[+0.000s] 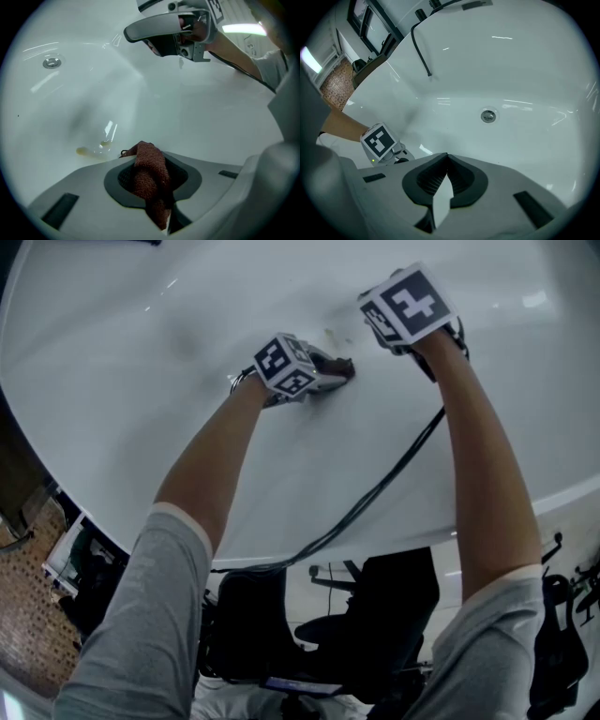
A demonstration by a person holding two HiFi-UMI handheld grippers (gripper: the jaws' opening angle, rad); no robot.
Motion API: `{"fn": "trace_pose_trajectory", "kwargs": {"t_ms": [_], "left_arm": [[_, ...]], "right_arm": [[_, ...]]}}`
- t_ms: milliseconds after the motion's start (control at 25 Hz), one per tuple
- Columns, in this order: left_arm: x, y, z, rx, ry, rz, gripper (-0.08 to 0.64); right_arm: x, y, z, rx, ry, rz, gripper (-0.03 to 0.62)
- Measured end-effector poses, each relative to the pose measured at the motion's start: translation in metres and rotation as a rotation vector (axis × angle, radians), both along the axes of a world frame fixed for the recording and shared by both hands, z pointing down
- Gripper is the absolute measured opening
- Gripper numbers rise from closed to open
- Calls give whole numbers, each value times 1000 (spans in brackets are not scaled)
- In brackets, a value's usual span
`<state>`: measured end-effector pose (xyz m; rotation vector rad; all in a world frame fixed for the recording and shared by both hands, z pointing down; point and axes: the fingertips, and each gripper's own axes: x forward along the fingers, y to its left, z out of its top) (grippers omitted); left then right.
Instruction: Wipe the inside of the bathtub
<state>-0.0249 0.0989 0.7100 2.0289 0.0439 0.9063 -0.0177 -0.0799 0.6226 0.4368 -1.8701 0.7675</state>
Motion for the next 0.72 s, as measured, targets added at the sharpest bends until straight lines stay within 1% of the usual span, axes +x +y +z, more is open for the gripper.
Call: {"fn": "trace_pose_trajectory", "kwargs": {"t_ms": [80,240,400,560,640,720], "left_arm": [[6,-4,1,3,5,-7,87],[30,-21,3,20,35,-24,86],[51,-33,8,56,29,-5,86],[48,-33,16,75,-17,-5,86],[36,-26,25,97,-71,16,86],[19,-16,37,134,-144,75,86]], "right_arm": [[0,-2,1,-2,-8,8,5],[-8,-9,-3,4,-29,19,5],[-7,-11,-6,0,-39,39,5],[-1,-13,-1,-17,-33,62,5],[2,-12,1,-22,-25,64,5],[1,-9,2,-28,-24,61,5]]}}
